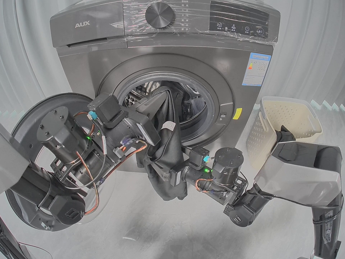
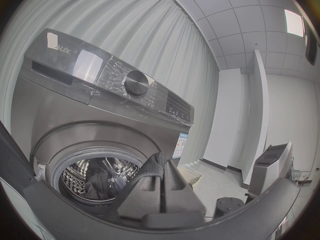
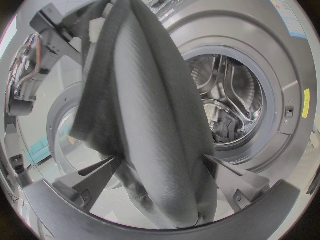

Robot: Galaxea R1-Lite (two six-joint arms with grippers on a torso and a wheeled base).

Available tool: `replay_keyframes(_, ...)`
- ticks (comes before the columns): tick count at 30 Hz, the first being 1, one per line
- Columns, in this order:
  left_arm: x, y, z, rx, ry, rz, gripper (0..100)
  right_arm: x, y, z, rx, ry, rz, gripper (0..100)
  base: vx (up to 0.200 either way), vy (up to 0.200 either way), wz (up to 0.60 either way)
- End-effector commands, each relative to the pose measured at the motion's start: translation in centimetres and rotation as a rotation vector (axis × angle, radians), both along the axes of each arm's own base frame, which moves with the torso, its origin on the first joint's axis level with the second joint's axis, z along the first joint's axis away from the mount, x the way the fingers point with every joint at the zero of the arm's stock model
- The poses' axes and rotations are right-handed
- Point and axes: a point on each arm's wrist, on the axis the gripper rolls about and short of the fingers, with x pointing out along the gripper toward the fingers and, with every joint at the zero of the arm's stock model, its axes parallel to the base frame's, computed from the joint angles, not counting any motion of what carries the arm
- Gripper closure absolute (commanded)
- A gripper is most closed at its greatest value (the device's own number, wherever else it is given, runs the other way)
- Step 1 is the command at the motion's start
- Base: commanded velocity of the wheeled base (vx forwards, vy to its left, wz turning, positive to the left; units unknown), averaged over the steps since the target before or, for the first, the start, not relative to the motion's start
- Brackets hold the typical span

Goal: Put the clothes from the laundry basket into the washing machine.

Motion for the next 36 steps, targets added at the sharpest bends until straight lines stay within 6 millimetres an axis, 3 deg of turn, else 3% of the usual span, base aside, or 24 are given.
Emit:
replay_keyframes(1,-0.6,0.3,0.7,-0.013,-0.017,-0.005,100,1.7,-0.3,-1.1,-0.004,0.002,-0.031,0,0.0,0.0,0.0)
replay_keyframes(6,-1.0,0.5,1.4,-0.025,-0.036,-0.01,100,2.9,-0.1,-1.4,0.009,-0.013,-0.048,0,0.0,0.0,0.0)
replay_keyframes(17,-1.5,-0.2,1.4,-0.026,-0.034,-0.034,100,3.4,1.2,-1.9,0.025,-0.03,-0.033,0,0.0,0.0,0.0)
replay_keyframes(18,-1.5,-0.1,1.4,-0.026,-0.034,-0.034,100,3.4,1.3,-1.9,0.027,-0.03,-0.033,100,0.0,0.0,0.0)
replay_keyframes(24,-2.2,-0.2,2.0,-0.039,-0.047,-0.049,100,3.5,1.2,-1.7,0.037,-0.035,-0.048,100,0.0,0.0,0.0)
replay_keyframes(29,-1.9,0.9,0.7,-0.004,-0.005,-0.009,100,3.8,0.3,-1.2,0.047,-0.038,-0.075,100,0.0,0.0,0.0)
replay_keyframes(31,-1.0,2.6,-0.8,0.046,0.032,0.054,100,4.1,-1.7,0.9,0.066,-0.054,-0.134,100,0.0,0.0,0.0)
replay_keyframes(36,-1.1,3.5,-3.1,0.11,0.105,0.066,100,4.7,-4.1,3.9,0.097,-0.094,-0.189,100,0.0,0.0,0.0)
